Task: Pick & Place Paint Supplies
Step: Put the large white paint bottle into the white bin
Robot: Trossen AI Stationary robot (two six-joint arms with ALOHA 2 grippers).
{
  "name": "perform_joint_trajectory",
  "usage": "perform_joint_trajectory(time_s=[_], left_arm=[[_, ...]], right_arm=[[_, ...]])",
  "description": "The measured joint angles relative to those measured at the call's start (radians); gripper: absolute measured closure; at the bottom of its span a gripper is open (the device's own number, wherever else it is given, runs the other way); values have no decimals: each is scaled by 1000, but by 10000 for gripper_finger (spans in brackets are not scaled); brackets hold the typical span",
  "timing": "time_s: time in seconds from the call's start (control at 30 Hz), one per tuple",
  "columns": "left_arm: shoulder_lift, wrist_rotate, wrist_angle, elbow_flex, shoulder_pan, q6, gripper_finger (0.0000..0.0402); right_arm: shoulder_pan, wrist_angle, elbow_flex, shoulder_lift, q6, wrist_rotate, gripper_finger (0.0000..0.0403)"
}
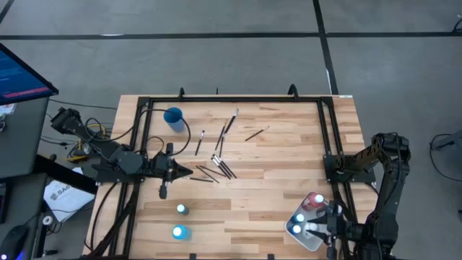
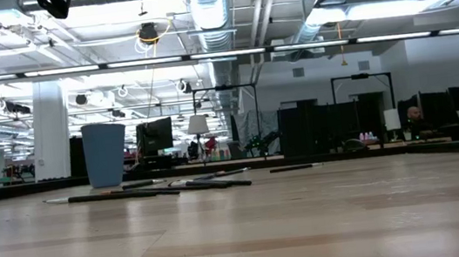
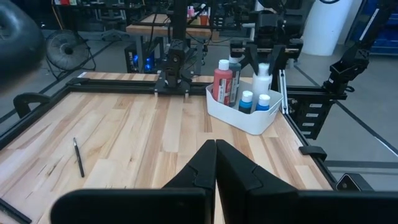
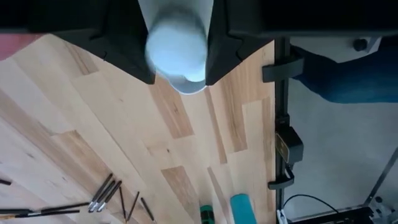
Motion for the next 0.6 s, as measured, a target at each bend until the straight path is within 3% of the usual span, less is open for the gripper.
perform_joint_trajectory(time_s=[0.4, 0.6], left_arm=[[0, 0, 4, 0, 0, 0, 401], [0, 3, 6, 0, 0, -3, 401]], right_arm=[[-38, -8, 1, -34, 3, -3, 194], [-90, 33, 1, -137, -136, -33, 165]])
